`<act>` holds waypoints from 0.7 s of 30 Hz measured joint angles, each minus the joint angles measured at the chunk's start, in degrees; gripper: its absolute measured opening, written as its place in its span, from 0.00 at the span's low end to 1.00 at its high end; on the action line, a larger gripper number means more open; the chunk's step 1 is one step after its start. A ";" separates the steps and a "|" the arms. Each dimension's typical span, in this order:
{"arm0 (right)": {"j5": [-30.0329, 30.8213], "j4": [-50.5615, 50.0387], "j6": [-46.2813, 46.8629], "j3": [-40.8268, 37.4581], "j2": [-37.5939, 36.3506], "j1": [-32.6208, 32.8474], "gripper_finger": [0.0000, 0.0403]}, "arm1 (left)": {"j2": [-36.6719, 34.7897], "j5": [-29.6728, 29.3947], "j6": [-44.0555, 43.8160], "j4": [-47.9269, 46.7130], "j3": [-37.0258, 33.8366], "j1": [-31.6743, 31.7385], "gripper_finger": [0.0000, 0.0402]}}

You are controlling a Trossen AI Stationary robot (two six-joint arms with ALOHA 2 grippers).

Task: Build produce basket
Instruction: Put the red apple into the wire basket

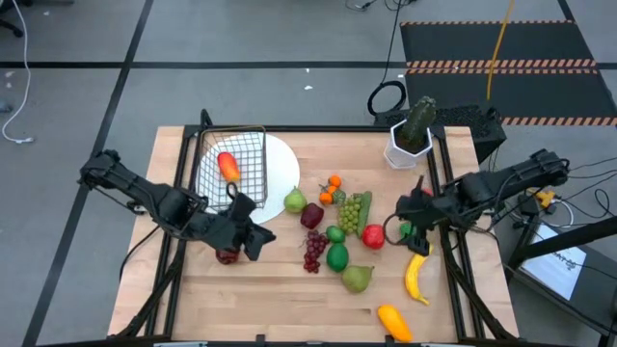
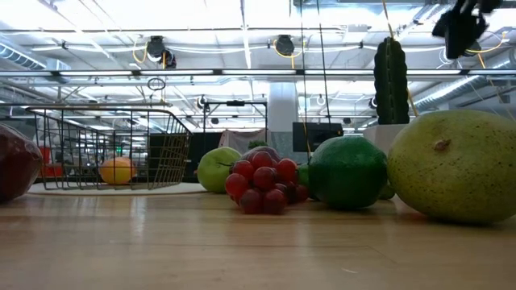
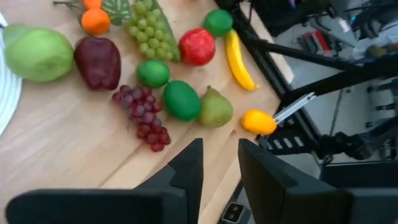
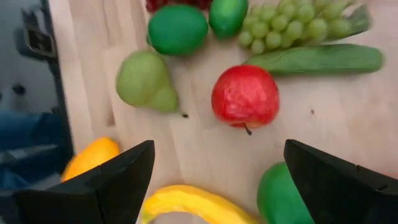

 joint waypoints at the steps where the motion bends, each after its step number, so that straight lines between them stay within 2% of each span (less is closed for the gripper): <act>1: -0.84 2.18 -0.91 -2.15 0.00 0.16 0.87 | 0.38 -0.04 0.00 0.14 0.00 -0.08 0.24; 4: -2.54 7.65 -4.03 -8.12 0.02 0.38 0.83 | 1.21 -0.06 0.20 1.02 0.00 0.01 0.24; 12: -2.35 21.90 -9.27 -23.04 0.01 0.28 0.70 | 1.38 -2.81 0.45 1.40 0.00 0.09 0.24; 17: -2.19 27.09 -9.11 -28.24 0.01 0.25 0.63 | 1.37 -3.23 0.49 1.33 0.00 0.10 0.24; 21: 0.60 28.25 -9.13 -29.53 0.00 0.25 0.58 | 1.37 -3.86 1.31 1.31 0.00 0.81 0.24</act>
